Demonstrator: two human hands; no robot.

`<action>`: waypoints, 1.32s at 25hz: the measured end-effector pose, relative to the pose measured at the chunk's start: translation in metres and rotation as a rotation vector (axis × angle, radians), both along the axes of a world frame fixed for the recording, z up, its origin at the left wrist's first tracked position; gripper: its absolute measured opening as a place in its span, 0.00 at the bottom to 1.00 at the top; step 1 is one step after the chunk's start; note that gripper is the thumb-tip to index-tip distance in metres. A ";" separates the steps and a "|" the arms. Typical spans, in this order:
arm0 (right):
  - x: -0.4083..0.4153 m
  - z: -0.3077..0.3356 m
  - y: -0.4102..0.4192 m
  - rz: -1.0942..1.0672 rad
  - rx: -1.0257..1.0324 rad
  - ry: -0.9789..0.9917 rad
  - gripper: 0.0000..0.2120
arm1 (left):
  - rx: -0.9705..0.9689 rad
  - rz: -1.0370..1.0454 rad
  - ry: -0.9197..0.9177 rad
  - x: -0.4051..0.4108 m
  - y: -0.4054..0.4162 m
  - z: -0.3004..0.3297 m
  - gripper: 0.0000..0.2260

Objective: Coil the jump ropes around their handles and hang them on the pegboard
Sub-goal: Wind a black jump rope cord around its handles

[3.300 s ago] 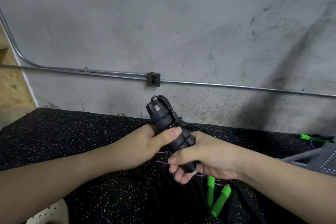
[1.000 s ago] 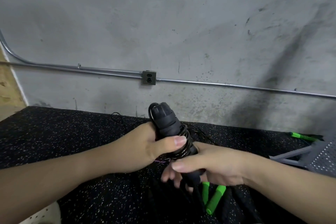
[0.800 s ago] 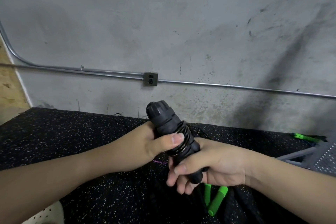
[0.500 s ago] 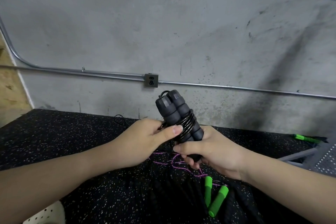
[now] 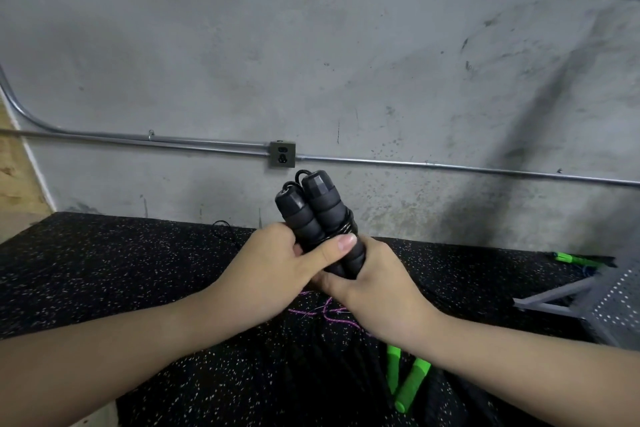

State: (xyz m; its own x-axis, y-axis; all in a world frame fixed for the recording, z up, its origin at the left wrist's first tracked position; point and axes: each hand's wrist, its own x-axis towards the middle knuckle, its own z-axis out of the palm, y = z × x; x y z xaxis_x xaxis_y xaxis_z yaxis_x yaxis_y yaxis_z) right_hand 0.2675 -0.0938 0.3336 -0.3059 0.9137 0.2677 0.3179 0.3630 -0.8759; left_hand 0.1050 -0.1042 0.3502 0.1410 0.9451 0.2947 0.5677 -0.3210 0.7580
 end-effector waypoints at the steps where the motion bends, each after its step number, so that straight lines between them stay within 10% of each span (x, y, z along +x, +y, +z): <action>1: 0.000 0.000 0.002 0.016 -0.019 -0.005 0.06 | 0.019 0.003 -0.016 -0.002 0.003 -0.001 0.28; 9: 0.024 0.019 0.004 0.819 -0.875 0.260 0.15 | -0.196 -0.529 -0.292 -0.007 -0.003 0.010 0.24; 12: 0.023 0.019 0.004 0.691 -0.739 0.180 0.11 | -0.272 -0.557 -0.306 -0.015 0.004 0.003 0.16; 23: 0.029 0.009 0.020 0.241 -0.330 -0.041 0.07 | -0.080 -0.197 0.199 -0.020 0.024 -0.010 0.39; 33: 0.014 -0.023 0.017 0.209 -0.163 -0.115 0.13 | -0.058 -0.235 0.035 -0.007 0.012 -0.014 0.11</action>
State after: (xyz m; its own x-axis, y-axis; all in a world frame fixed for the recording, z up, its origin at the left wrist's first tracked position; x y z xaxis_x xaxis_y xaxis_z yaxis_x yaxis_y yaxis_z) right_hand 0.2818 -0.0773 0.3110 -0.5117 0.8559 0.0749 0.3519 0.2883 -0.8906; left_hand 0.0978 -0.0926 0.3367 0.3685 0.9003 0.2318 0.5085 -0.4040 0.7604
